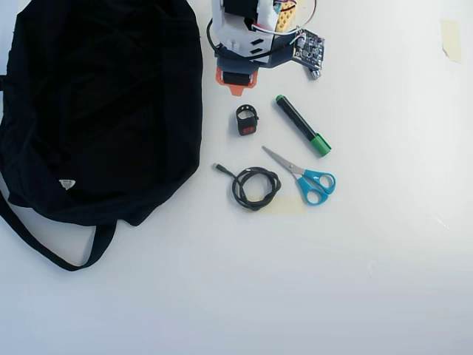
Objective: Put the bike light into the black bag
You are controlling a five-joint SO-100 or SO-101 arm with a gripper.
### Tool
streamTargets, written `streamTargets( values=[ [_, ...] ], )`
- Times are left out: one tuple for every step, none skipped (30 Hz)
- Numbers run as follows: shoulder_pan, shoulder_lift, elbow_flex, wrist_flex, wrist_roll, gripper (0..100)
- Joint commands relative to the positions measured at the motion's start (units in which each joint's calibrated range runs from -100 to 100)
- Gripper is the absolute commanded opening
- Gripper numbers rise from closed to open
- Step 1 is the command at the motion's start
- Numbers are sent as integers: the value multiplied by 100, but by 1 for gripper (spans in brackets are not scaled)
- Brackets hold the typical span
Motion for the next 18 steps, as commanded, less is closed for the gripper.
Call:
streamTargets(
  values=[
    [33, -29, -46, -37, -20, 4],
    [11, -29, -46, -37, -20, 4],
    [3, -29, -46, -37, -20, 4],
    [-4, -29, -46, -37, -20, 4],
    [-4, -29, -46, -37, -20, 4],
    [-4, -29, -46, -37, -20, 4],
    [3, -20, -46, -37, -20, 4],
    [11, -20, -46, -45, -20, 4],
    [18, -12, -46, -45, -20, 4],
    [33, 13, -46, -45, -5, 5],
    [41, 38, -46, -45, 11, 5],
    [41, 71, -46, -45, 21, 5],
    [33, 129, -46, -45, 27, 5],
    [18, 162, -46, -45, 32, 5],
    [3, 204, -46, -45, 32, 5],
    [-12, 237, -46, -45, 32, 5],
    [-12, 270, -46, -45, 32, 5],
    [-12, 303, -55, -45, 32, 5]
  ],
)
